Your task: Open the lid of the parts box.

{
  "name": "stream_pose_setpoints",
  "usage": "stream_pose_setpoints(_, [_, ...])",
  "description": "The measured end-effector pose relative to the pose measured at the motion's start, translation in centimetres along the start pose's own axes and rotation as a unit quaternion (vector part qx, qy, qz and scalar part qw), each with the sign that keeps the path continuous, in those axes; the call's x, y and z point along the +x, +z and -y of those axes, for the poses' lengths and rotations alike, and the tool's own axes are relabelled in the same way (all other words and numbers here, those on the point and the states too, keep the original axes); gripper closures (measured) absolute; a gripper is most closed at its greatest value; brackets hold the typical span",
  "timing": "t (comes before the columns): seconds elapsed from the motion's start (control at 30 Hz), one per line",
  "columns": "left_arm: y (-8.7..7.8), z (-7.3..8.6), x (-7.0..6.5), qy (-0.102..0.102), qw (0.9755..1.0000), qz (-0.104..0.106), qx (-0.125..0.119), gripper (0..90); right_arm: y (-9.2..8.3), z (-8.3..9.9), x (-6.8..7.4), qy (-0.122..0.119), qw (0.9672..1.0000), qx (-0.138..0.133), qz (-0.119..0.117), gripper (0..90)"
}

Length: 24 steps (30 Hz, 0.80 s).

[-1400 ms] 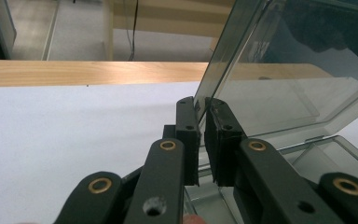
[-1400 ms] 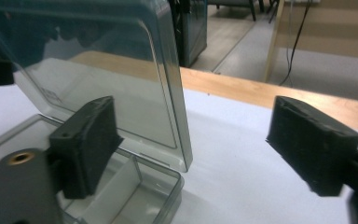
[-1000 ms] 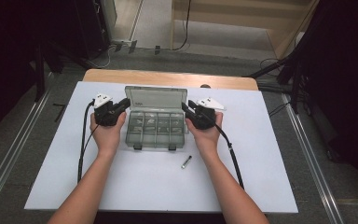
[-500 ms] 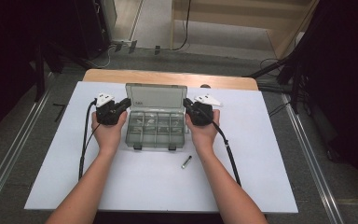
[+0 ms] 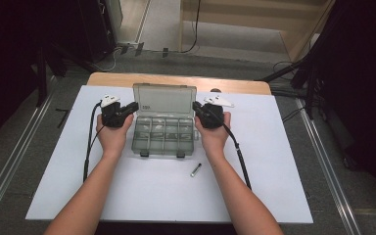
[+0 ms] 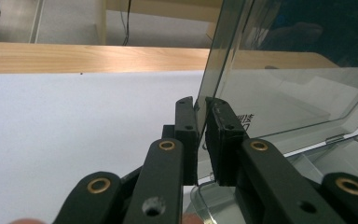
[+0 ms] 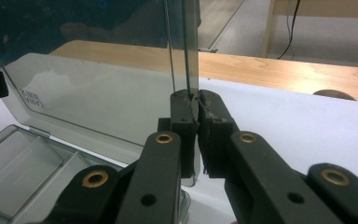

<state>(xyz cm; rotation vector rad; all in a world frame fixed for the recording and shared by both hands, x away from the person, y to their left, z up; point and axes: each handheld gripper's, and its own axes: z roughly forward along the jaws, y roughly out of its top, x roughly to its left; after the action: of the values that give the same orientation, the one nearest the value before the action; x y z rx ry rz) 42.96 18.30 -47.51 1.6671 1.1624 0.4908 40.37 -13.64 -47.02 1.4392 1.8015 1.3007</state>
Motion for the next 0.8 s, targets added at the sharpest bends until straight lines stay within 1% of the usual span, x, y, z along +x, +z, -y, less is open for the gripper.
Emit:
stream_pose_setpoints(0.03, [0.1, -0.1, 0.0, 0.010, 0.9999, -0.003, 0.003, 83.3, 0.0, 0.0, 0.0, 0.000, 1.0000, 0.002, 0.000, 86.7])
stream_pose_setpoints(0.1, [0.1, -0.1, -0.1, 0.017, 0.9998, -0.007, 0.003, 84.3, 0.2, -0.2, -0.1, 0.003, 1.0000, 0.005, 0.000, 86.7])
stream_pose_setpoints(0.2, [0.2, -0.1, -0.1, 0.020, 0.9997, -0.011, 0.004, 85.5, 0.4, -0.3, -0.3, 0.016, 0.9998, 0.007, -0.008, 86.6])
stream_pose_setpoints(0.3, [0.3, -0.2, -0.3, 0.023, 0.9995, -0.020, 0.006, 86.4, 0.6, -0.3, -0.5, 0.018, 0.9997, 0.010, -0.011, 86.7])
stream_pose_setpoints(0.43, [0.5, -0.3, -0.3, 0.021, 0.9995, -0.023, 0.009, 87.2, 0.8, -0.5, -0.5, 0.018, 0.9997, 0.014, -0.007, 86.3])
stream_pose_setpoints(0.6, [0.6, -0.4, -0.2, 0.018, 0.9995, -0.023, 0.012, 87.5, 1.1, -0.3, -0.7, 0.026, 0.9995, 0.017, -0.007, 85.6])
stream_pose_setpoints(0.7, [0.7, -0.4, -0.1, 0.018, 0.9995, -0.022, 0.015, 87.5, 1.3, -0.1, -0.8, 0.031, 0.9992, 0.022, -0.010, 85.1])
stream_pose_setpoints(0.8, [0.9, -0.5, 0.0, 0.014, 0.9995, -0.021, 0.017, 87.6, 1.5, 0.1, -0.8, 0.035, 0.9989, 0.030, -0.008, 84.4])
